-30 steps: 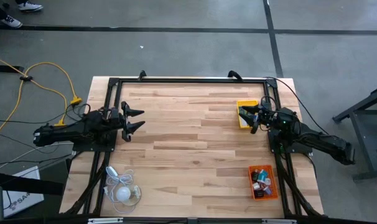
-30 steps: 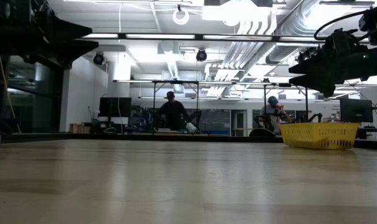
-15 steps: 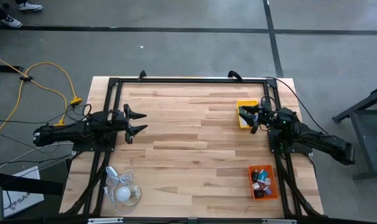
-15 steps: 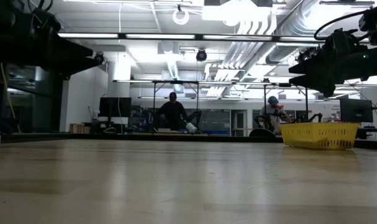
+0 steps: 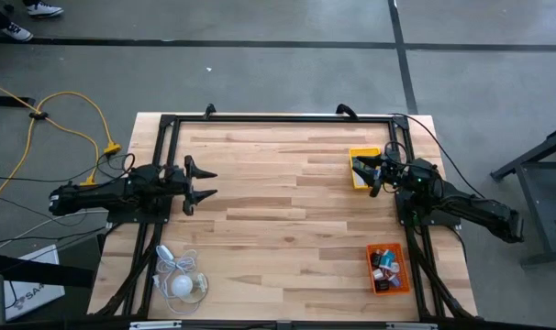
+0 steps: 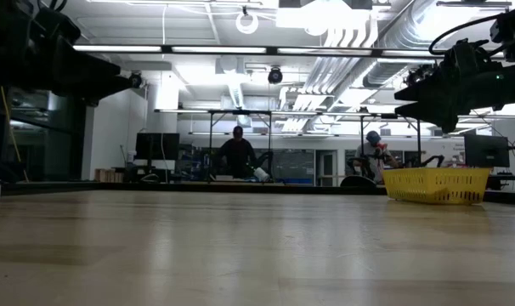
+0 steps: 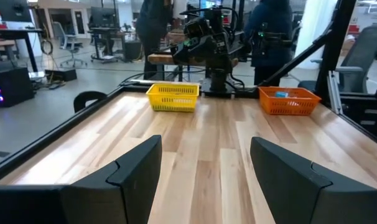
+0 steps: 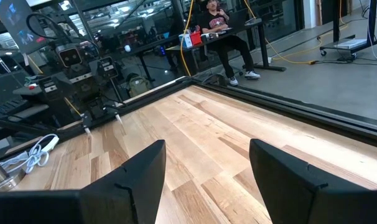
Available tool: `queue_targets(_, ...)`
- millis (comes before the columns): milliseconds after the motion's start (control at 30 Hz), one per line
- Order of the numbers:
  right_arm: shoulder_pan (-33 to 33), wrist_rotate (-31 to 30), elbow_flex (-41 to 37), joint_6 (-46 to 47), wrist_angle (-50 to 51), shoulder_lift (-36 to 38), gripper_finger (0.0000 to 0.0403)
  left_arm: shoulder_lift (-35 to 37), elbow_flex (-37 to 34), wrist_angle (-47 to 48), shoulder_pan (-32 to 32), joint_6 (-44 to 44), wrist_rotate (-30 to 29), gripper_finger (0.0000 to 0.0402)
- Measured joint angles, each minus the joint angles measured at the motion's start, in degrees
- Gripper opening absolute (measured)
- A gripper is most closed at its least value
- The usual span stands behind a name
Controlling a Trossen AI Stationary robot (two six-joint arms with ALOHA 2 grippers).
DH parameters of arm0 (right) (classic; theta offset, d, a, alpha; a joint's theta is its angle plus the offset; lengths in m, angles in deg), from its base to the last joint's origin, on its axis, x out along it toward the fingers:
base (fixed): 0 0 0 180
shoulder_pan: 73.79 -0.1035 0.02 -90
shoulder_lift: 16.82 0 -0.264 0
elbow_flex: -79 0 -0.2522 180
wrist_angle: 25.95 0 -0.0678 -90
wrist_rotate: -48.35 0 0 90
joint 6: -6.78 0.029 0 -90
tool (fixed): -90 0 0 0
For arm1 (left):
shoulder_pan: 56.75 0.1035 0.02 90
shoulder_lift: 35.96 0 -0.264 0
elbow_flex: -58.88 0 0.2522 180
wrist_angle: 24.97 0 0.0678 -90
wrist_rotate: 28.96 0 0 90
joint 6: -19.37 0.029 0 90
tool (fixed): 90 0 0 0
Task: Pick & Place Office items
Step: Return to Home position
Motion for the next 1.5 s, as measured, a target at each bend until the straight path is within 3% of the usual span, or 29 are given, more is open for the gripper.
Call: queue_targets(1500, 0.0, 0.0, 0.0, 0.0, 0.0, 0.0, 0.0219, 0.0, 0.0, 0.0, 0.0, 0.3, -0.2, 0.0240)
